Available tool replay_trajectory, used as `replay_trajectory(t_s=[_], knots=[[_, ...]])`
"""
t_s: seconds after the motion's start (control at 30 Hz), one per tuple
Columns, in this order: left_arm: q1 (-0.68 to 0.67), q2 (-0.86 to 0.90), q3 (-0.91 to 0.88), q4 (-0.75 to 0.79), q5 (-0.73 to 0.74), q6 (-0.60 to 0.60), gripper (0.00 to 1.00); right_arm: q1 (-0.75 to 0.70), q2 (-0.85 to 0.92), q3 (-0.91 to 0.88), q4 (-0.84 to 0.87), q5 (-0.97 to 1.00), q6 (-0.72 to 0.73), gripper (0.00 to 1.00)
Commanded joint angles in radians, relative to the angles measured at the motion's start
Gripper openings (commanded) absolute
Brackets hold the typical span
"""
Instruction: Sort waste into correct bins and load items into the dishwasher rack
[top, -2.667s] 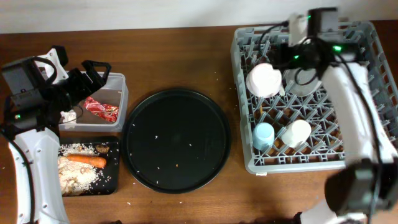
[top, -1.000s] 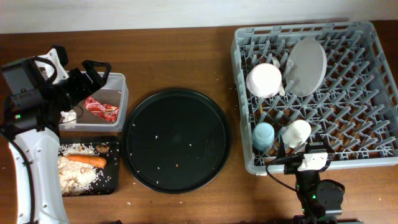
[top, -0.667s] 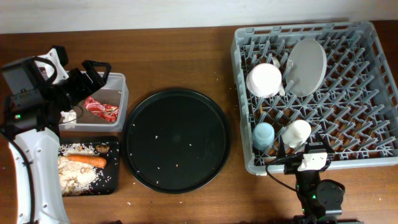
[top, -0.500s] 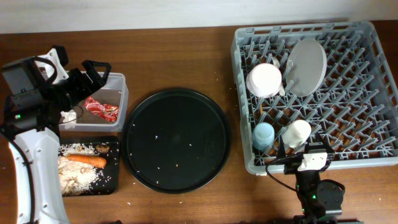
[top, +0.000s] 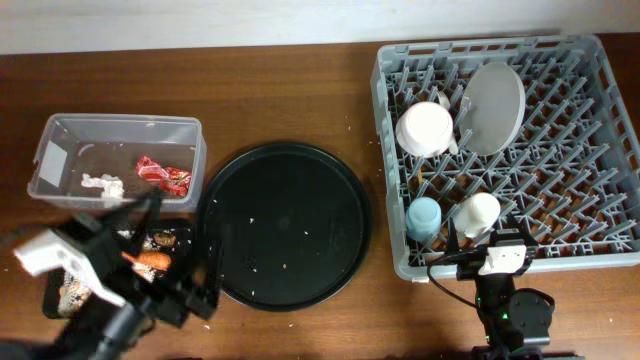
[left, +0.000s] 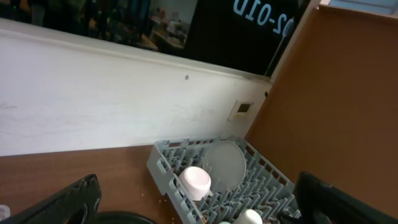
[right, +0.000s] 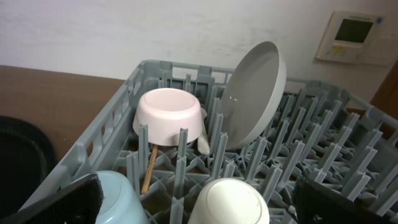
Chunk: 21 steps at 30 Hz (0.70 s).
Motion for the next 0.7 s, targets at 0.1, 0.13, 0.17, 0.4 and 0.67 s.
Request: replay_trajectory(t_s=[0.1,0.13,0.17,0.4,0.67], knots=[[-0.018,-0.325,-0.557,-0.016,-0.132,0.013,0.99,0.005,-0.006,-0.005,-0.005,0.008,-0.007,0.99],[-0.018,-0.393,-0.685,0.004,-0.218,0.013,0.99,0.005,-0.006,-0.005,-0.005,0.009,-0.007,0.99],[-0.018,-0.42,-0.735,0.023,-0.246,0.013,0.99,0.005,-0.006,-0.005,-0.005,0.009,-0.007,0.99],[-0.07,-0.591,-1.218,0.76,-0.512,0.021,0.99,0.005,-0.006,-0.005,-0.005,0.009,-0.007,0.99],[-0.085,-0.591,-1.249,0.558,-0.565,0.531,0.99,0.005,-0.006,-0.005,-0.005,0.009,-0.007,0.99]])
